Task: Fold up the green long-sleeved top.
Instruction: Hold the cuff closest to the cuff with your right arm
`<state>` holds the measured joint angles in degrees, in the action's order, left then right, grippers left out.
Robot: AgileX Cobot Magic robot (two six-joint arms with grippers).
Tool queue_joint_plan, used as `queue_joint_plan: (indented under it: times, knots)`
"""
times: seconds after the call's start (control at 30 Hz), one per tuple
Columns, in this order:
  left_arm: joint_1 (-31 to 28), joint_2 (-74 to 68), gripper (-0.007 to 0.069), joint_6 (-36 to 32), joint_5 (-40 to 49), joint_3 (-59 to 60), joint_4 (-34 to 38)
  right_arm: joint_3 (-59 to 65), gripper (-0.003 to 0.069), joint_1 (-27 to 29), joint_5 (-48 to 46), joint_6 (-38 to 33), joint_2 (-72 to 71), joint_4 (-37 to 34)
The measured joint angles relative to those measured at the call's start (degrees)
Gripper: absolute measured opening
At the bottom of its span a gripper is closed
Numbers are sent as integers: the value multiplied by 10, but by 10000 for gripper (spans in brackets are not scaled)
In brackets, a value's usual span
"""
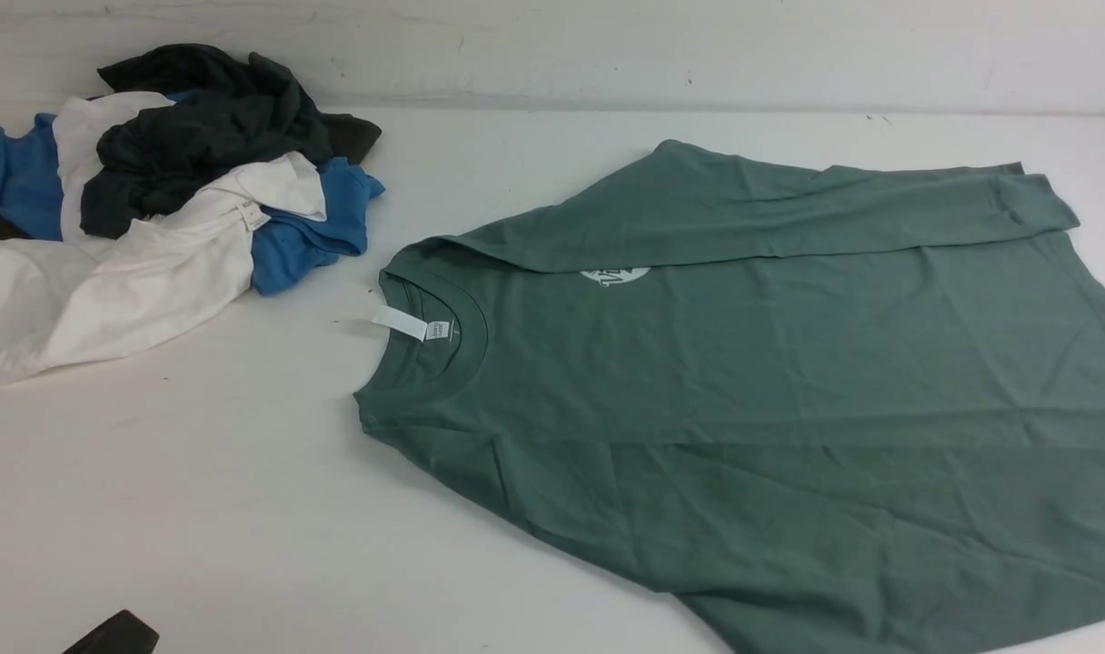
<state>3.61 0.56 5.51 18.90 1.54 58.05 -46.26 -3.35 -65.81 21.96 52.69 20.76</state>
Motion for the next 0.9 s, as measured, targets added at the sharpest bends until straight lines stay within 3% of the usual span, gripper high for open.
queue_joint_plan:
  times: [0.17,0.3,0.33,0.4,0.5,0.67,0.9]
  knots:
    - [0,0,-4,-25,-17,0,64,-25,-14,41,29,-65,92,-90]
    - [0,0,-4,-59,-14,0,111,-76,-15,167,31,-197,168,-222]
    - [0,0,-4,-63,-13,0,113,-79,-15,173,31,-203,171,-227]
    - [0,0,-4,-80,-6,0,132,-105,-15,253,28,-263,213,-282]
    - [0,0,-4,-96,1,0,145,-114,-15,316,47,-284,251,-310]
    - [0,-15,-4,-150,26,-47,146,-117,2,347,78,-286,338,-305]
    - [0,-150,-4,-224,114,-152,105,-158,139,347,85,-282,450,-290]
